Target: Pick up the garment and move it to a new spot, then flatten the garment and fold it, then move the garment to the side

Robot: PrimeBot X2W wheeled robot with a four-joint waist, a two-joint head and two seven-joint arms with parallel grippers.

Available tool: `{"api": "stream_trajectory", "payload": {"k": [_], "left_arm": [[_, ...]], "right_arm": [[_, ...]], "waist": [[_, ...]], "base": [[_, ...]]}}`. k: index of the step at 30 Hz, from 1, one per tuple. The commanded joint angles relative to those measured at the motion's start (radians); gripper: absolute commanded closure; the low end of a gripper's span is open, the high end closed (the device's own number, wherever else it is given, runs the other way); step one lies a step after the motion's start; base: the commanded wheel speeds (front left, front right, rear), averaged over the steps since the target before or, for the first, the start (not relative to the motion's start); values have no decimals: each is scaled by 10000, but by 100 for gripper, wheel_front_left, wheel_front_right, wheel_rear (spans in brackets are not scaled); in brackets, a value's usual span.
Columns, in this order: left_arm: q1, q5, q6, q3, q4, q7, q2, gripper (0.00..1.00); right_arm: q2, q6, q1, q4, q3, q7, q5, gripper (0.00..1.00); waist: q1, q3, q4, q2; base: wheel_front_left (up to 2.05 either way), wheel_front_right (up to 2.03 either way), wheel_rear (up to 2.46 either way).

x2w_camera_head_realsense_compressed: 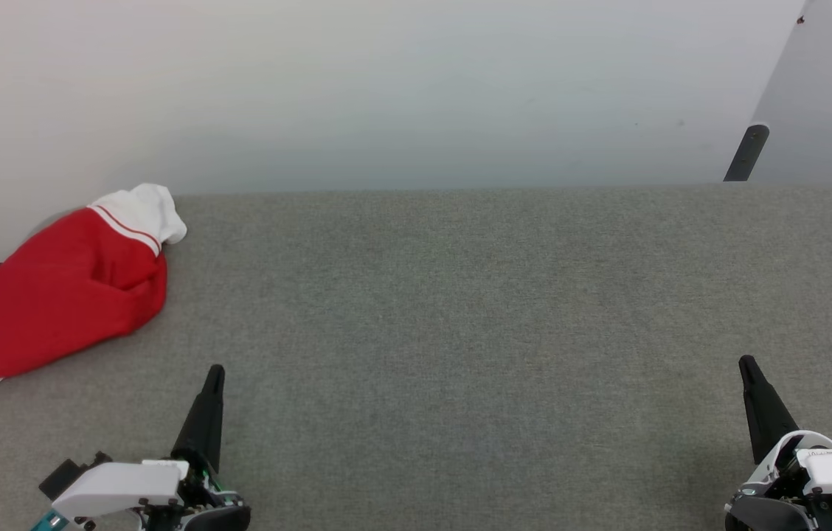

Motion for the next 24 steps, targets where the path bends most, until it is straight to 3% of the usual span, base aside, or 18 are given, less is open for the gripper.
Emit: {"api": "stream_trajectory", "payload": {"k": [1,5,6,13,24], "left_arm": [[-86,-39,-40,14,3,4,1,100],[-86,-39,-40,16,3,4,1,100],[0,0,0,0,0,0,0,0],[432,-4,23,-63,411,-30,-108,0],[535,-4,195,-378,-318,-383,-56,0]], "right_arm": [[36,4,-20,0,11,11,24,100],[36,4,-20,0,11,11,24,100],[0,0,0,0,0,0,0,0],[40,-4,354,431,30,-28,-18,0],[33,-3,274,101,443,-452,-333,0]], "waist": [[0,0,0,0],[0,0,0,0],[0,0,0,0],[0,-2,-1,0],[0,-1,-17,0]], "base": [[0,0,0],[0,0,0],[0,0,0],[0,0,0],[0,0,0]]}}
